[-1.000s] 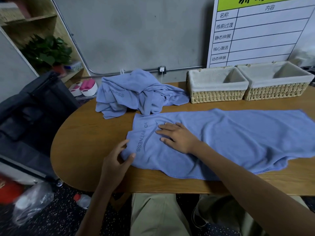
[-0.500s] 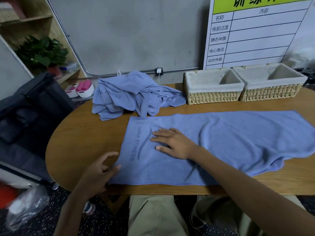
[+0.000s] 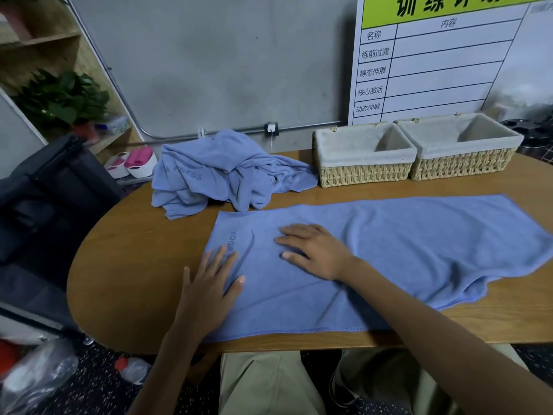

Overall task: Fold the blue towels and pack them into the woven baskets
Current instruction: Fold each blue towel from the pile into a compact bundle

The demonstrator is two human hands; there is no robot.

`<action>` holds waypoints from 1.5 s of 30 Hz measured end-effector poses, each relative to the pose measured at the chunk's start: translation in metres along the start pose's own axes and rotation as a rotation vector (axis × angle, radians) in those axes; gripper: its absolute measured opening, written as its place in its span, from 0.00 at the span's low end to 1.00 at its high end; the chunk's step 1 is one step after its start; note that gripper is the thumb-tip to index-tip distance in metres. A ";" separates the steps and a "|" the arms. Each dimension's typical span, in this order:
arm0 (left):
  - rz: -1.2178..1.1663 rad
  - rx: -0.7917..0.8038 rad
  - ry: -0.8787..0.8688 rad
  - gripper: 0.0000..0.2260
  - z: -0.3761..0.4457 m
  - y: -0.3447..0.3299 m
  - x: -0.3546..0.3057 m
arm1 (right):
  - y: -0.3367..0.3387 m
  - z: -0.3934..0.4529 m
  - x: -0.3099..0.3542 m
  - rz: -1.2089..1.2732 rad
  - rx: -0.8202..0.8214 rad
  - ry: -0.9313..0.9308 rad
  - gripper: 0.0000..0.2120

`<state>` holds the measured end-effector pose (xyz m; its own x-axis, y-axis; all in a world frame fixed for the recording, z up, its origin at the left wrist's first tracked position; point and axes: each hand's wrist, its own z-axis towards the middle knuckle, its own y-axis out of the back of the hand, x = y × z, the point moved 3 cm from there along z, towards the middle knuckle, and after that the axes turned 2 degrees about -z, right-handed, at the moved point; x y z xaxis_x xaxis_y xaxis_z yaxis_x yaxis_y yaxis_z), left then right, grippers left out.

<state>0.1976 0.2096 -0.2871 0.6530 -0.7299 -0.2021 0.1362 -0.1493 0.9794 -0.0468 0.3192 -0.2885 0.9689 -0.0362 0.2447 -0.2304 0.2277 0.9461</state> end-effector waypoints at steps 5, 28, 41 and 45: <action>0.080 -0.012 0.083 0.32 -0.004 0.012 -0.003 | 0.024 -0.024 -0.070 -0.086 0.014 -0.235 0.38; 0.045 -0.002 0.133 0.29 0.094 -0.017 -0.026 | 0.103 -0.162 -0.188 -0.030 -0.091 -0.410 0.23; -0.253 -0.105 -0.886 0.13 0.022 -0.036 -0.368 | 0.119 -0.210 -0.220 0.140 -0.322 -0.434 0.13; -0.336 -0.086 -0.695 0.14 0.035 -0.055 -0.380 | 0.124 -0.240 -0.228 0.176 -0.357 -0.418 0.09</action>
<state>-0.0843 0.4720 -0.2637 -0.0465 -0.9096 -0.4129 0.3200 -0.4051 0.8564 -0.2748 0.5893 -0.2776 0.7841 -0.3327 0.5240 -0.2702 0.5770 0.7707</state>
